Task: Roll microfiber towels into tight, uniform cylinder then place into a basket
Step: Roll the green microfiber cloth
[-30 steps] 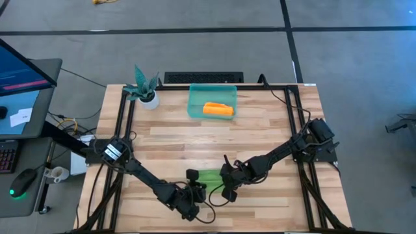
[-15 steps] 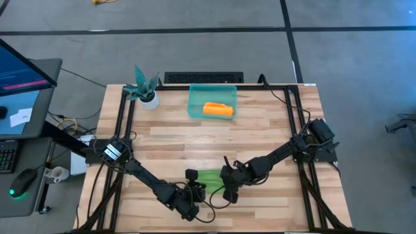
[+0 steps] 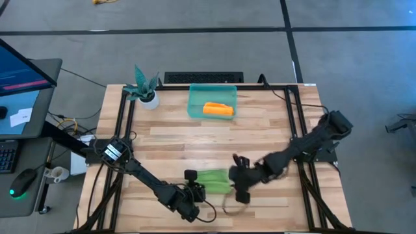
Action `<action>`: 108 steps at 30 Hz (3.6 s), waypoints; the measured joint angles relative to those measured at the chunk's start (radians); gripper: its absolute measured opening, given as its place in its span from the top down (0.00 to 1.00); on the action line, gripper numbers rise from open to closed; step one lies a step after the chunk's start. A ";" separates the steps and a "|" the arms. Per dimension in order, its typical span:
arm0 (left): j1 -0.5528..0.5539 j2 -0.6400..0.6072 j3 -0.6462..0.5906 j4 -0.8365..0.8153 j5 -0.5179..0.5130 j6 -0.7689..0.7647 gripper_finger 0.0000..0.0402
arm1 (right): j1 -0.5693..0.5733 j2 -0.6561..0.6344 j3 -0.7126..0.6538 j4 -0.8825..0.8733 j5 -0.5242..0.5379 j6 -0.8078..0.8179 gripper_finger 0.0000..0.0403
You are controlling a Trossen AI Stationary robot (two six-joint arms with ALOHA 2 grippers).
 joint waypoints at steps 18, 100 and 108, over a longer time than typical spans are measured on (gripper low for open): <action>0.000 0.000 0.021 -0.039 0.020 -0.024 0.96 | 0.281 0.211 0.015 0.355 0.476 -0.480 0.64; -0.196 0.050 0.415 -0.789 0.004 -0.369 0.49 | 0.055 0.301 0.032 0.179 0.178 -0.098 0.87; -0.128 0.132 0.414 -0.748 -0.005 -0.254 0.43 | 0.055 0.301 0.032 0.180 0.178 -0.099 0.87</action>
